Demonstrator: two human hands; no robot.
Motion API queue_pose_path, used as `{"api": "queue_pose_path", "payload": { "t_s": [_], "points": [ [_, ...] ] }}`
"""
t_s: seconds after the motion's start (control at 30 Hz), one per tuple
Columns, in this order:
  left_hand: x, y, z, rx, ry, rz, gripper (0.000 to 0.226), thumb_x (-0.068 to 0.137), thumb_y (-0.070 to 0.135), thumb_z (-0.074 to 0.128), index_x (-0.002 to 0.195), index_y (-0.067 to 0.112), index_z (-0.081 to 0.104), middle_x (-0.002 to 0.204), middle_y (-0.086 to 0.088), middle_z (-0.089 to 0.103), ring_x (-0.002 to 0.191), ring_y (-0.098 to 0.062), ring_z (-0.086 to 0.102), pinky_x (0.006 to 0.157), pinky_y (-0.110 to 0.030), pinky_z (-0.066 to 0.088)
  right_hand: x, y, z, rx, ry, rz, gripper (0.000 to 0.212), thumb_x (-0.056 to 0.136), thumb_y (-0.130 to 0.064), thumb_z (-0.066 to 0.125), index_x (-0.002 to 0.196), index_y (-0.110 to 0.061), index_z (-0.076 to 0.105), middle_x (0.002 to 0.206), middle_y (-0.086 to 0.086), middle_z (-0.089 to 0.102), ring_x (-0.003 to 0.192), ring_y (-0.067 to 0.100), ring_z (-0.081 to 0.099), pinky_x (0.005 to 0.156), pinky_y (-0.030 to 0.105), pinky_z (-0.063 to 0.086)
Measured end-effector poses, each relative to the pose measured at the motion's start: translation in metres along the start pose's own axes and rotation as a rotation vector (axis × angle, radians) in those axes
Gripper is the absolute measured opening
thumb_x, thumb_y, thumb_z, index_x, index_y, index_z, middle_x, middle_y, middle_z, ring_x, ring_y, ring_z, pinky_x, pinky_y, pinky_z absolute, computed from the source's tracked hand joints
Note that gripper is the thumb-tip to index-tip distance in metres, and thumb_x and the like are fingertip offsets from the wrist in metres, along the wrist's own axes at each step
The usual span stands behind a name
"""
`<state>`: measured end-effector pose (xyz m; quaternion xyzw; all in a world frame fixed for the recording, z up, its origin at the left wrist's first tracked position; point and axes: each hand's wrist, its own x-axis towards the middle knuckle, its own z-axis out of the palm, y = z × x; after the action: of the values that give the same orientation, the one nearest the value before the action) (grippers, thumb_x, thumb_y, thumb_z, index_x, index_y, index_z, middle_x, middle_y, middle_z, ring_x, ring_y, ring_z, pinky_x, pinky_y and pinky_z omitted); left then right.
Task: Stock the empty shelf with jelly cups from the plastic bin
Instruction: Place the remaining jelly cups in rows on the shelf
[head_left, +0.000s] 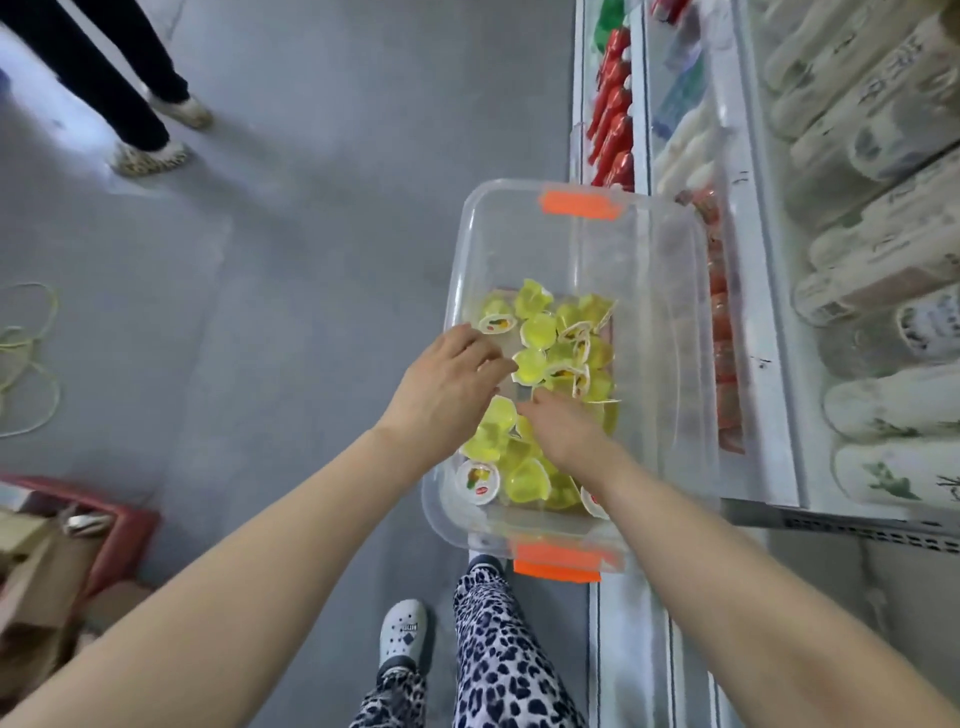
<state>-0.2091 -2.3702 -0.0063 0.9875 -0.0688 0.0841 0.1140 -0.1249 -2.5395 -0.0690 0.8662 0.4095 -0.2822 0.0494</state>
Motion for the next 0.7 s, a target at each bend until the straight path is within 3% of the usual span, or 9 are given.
{"api": "queue_pose_path", "payload": {
  "t_s": [0.2,0.33,0.43,0.53,0.7],
  "points": [
    [0.001,0.0,0.0,0.051,0.014,0.014,0.029,0.076,0.01,0.074,0.105,0.016,0.071,0.099,-0.003,0.067,0.099,-0.029,0.058,0.102,-0.034,0.037,-0.003,0.018,-0.017,0.176,0.046,0.071,0.041,0.089,-0.008,0.054,0.129,-0.017,0.056,0.125,0.01,0.055,0.118,0.031,0.052,0.094,0.037,0.04],
    [0.013,0.007,0.001,0.124,-0.044,0.032,0.035,0.069,0.009,0.078,0.102,0.017,0.07,0.098,-0.004,0.065,0.095,-0.03,0.058,0.099,-0.034,0.033,-0.027,0.035,-0.036,0.19,0.239,0.201,0.043,0.088,-0.011,0.063,0.129,-0.017,0.054,0.126,0.009,0.055,0.115,0.033,0.052,0.092,0.039,0.043],
    [0.036,0.02,0.007,0.166,-0.228,-0.003,0.04,0.073,0.015,0.076,0.112,0.019,0.065,0.109,-0.004,0.062,0.105,-0.03,0.054,0.105,-0.038,0.033,-0.044,0.04,-0.036,0.063,0.224,0.241,0.049,0.082,0.006,0.056,0.126,-0.014,0.051,0.123,0.012,0.053,0.107,0.033,0.051,0.082,0.04,0.046],
    [0.068,0.027,0.025,0.195,-0.477,-0.121,0.05,0.083,0.025,0.068,0.13,0.02,0.05,0.128,-0.006,0.05,0.123,-0.03,0.043,0.109,-0.038,0.029,-0.047,0.04,-0.028,0.007,0.14,0.272,0.052,0.084,0.009,0.046,0.131,-0.012,0.046,0.127,0.015,0.048,0.106,0.034,0.05,0.079,0.04,0.045],
    [0.102,0.025,0.069,0.179,-0.701,-0.303,0.058,0.08,0.021,0.073,0.13,0.016,0.045,0.133,-0.012,0.044,0.126,-0.033,0.042,0.1,-0.041,0.044,-0.044,0.043,-0.022,-0.029,0.122,0.29,0.06,0.084,0.01,0.048,0.14,-0.011,0.037,0.126,0.018,0.049,0.11,0.035,0.049,0.08,0.04,0.044]
  ]
}}
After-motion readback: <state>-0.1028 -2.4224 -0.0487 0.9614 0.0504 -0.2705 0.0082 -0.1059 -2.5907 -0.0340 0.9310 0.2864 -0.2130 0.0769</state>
